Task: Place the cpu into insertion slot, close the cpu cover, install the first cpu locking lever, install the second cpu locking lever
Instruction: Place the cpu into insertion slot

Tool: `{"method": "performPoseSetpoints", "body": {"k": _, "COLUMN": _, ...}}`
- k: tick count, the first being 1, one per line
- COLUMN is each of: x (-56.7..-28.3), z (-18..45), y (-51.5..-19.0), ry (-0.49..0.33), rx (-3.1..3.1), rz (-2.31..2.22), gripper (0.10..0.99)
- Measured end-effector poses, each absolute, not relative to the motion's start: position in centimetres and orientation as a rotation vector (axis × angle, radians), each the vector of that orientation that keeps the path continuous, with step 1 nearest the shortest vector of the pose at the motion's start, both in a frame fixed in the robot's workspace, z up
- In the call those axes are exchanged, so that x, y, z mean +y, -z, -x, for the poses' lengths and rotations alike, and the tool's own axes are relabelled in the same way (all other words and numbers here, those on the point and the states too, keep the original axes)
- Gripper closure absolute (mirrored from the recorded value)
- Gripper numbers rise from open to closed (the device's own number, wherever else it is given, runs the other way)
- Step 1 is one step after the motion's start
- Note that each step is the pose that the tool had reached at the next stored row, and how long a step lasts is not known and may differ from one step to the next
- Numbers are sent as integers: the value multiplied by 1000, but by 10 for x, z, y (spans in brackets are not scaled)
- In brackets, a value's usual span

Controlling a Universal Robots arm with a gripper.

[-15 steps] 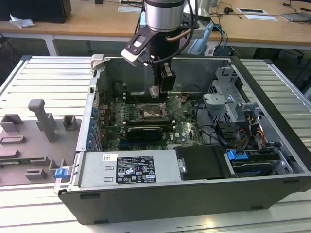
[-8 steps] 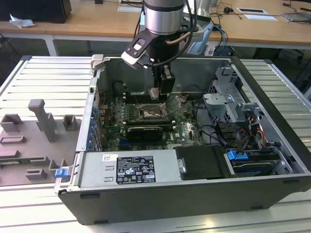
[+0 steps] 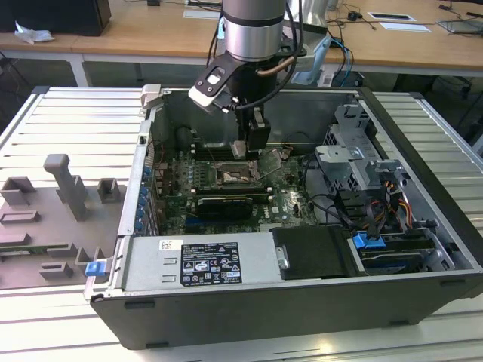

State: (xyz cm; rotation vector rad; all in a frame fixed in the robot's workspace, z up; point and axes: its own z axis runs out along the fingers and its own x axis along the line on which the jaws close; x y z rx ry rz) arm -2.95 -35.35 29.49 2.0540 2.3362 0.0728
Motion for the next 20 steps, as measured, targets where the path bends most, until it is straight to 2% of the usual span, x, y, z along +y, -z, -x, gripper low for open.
{"method": "performPoseSetpoints", "body": {"k": 20, "x": -354, "z": 30, "y": -269, "ry": -53, "rx": 2256, "rz": -2119, "gripper": 545}}
